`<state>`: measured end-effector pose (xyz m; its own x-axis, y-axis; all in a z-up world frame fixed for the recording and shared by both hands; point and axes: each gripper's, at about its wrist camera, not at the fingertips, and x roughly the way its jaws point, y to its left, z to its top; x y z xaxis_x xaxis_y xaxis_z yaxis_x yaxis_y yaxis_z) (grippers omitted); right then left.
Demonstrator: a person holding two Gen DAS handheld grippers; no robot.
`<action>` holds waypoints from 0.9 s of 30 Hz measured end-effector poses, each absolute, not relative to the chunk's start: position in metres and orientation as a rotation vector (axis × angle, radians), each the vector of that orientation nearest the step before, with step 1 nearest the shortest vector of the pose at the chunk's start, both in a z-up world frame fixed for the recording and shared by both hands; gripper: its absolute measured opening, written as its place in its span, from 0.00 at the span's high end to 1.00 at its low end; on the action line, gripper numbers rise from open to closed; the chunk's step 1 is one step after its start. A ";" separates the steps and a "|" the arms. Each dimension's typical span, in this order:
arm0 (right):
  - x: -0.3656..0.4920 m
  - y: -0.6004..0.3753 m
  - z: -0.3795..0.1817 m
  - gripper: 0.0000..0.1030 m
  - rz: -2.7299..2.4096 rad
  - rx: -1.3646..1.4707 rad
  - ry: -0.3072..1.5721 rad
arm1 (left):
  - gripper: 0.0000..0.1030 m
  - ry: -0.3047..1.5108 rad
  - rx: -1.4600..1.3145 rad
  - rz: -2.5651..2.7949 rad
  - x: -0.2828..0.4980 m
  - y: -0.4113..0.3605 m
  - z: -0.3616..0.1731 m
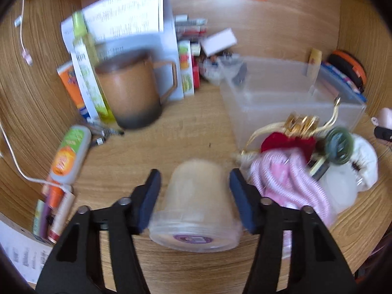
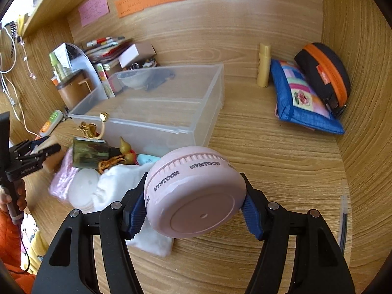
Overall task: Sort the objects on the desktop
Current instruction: 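Carry both containers up and over to the clear plastic bin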
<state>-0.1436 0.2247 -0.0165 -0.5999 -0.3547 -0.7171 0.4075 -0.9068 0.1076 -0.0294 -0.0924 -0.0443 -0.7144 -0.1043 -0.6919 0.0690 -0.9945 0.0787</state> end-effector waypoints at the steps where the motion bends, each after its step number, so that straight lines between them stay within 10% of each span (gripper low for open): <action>1: -0.143 0.224 -0.016 0.39 -2.481 1.087 0.093 | 0.46 -0.083 1.135 -2.832 -0.029 -0.091 -0.040; 16: -0.139 0.218 -0.024 0.39 -2.431 1.109 0.090 | 0.24 -0.040 1.369 -2.728 -0.029 -0.101 -0.081; 27: -0.137 0.214 -0.023 0.39 -2.410 1.095 0.071 | 0.33 0.041 1.322 -2.752 -0.033 -0.104 -0.081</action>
<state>-0.1375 0.2144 -0.0229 -0.5593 -0.4101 -0.7204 0.4516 -0.8795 0.1501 -0.0332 -0.1039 -0.0811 -0.6218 -0.0677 -0.7802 0.0910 -0.9958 0.0139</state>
